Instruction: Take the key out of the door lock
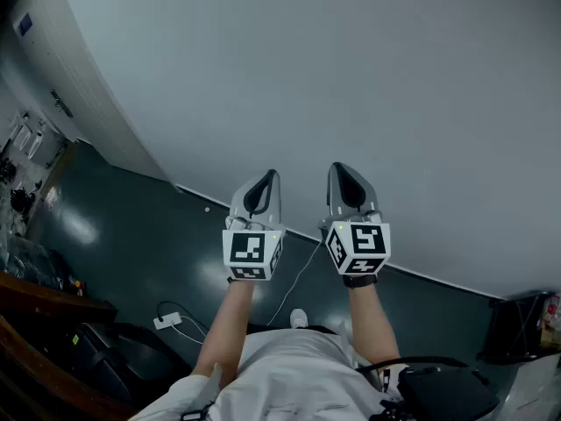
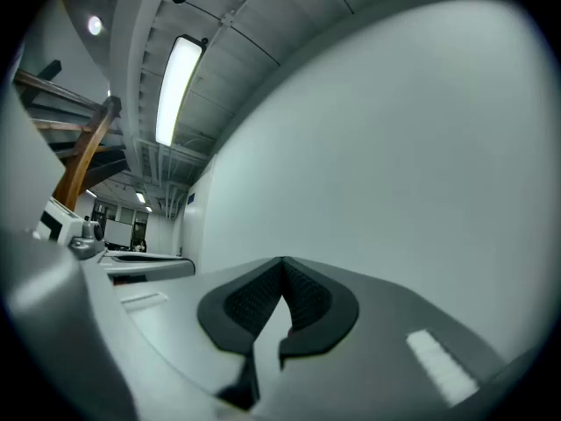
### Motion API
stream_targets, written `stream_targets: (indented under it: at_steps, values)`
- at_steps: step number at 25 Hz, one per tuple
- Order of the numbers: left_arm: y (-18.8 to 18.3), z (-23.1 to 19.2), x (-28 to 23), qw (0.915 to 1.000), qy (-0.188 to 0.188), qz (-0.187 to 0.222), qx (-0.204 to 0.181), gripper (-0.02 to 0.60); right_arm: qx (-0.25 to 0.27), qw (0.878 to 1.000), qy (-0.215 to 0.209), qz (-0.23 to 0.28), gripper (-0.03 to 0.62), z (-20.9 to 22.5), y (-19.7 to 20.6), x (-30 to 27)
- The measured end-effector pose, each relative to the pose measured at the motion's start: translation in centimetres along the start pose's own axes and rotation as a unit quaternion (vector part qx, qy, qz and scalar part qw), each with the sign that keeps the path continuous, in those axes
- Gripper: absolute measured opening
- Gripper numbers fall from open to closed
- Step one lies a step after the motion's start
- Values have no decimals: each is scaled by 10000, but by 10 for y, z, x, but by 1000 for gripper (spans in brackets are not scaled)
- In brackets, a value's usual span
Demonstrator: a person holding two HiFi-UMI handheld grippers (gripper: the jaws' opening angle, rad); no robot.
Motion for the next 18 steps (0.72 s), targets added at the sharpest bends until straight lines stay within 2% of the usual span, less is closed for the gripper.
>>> stream_targets:
  at_steps: [6, 10, 14, 18]
  values:
    - [-1, 17, -3, 9999, -115, -10, 87, -2, -101, 9997, -212, -44, 2, 21, 6, 7]
    - [1, 13, 6, 9995, -276, -97, 67, -2, -185, 9985, -503, -85, 2, 12, 12, 2]
    - [0, -11, 31, 9978, -654, -97, 56, -2, -303, 9945, -995, -80, 2, -23, 18, -13]
    - [-2, -58, 80, 9919, -1259, -23, 162, 0, -335, 9822, -1849, -50, 2, -92, 19, -29]
Point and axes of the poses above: the fingertips, and each gripper's own axes: x backward along the fingers, z to its right, y out of its underside, the point moved 6 cm from there along x, backward along the fingers, and after that the axes turned 1 degree about x, right-handed, at the moved point
